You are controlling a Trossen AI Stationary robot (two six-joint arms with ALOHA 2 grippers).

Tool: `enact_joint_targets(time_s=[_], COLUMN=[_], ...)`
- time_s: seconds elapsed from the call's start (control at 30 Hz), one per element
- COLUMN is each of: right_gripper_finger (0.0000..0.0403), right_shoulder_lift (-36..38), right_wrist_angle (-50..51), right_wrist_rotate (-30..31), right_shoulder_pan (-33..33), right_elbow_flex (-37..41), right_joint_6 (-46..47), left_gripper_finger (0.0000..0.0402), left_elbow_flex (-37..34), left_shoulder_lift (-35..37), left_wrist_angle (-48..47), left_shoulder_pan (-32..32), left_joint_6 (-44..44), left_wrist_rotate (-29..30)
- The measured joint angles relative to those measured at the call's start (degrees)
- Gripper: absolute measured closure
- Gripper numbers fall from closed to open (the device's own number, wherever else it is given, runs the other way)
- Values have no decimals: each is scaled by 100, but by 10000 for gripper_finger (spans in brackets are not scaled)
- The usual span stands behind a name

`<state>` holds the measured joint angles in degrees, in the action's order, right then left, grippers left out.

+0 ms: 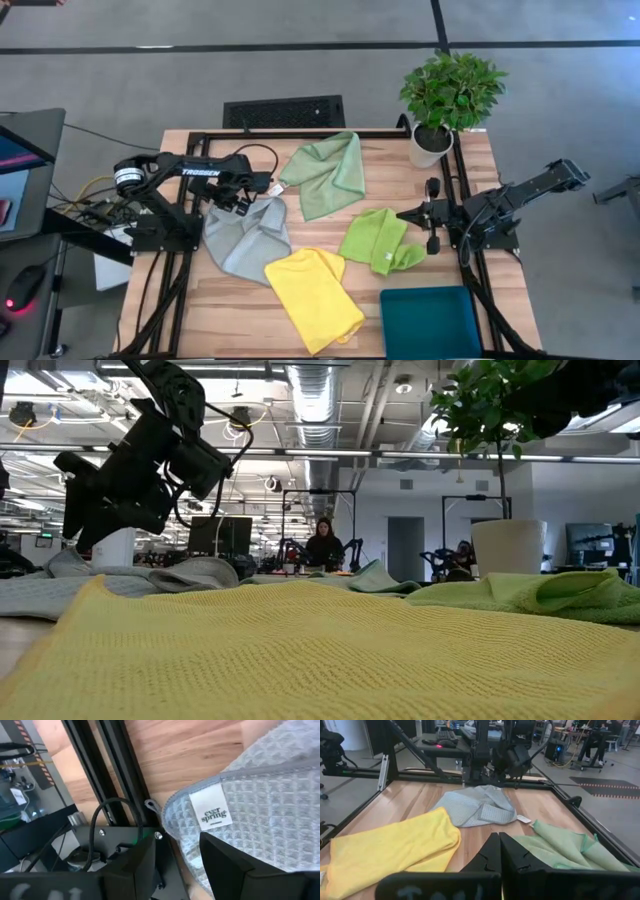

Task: Fold microfiber towels
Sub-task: Fold the gray towel

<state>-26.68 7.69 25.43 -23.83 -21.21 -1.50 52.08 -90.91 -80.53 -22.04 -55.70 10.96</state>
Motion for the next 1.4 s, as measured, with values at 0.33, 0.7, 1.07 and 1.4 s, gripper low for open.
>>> enact_joint_targets(time_s=[0.33,0.7,1.07,1.4], right_gripper_finger=[394,394,394,358], right_shoulder_lift=[0,0,0,-69], right_wrist_angle=[6,6,6,-114], right_wrist_rotate=[0,2,11,16], right_shoulder_pan=[-2,-2,-1,2], right_elbow_flex=[4,4,4,7], right_joint_6=[0,-2,-2,3], left_gripper_finger=[253,295,396,401], left_elbow_flex=[-319,-517,-365,1171], left_shoulder_lift=[0,2,2,187], left_wrist_angle=[249,454,587,540], left_shoulder_pan=[-234,-239,-193,350], left_joint_6=[85,240,841,1504], left_wrist_rotate=[145,181,463,948])
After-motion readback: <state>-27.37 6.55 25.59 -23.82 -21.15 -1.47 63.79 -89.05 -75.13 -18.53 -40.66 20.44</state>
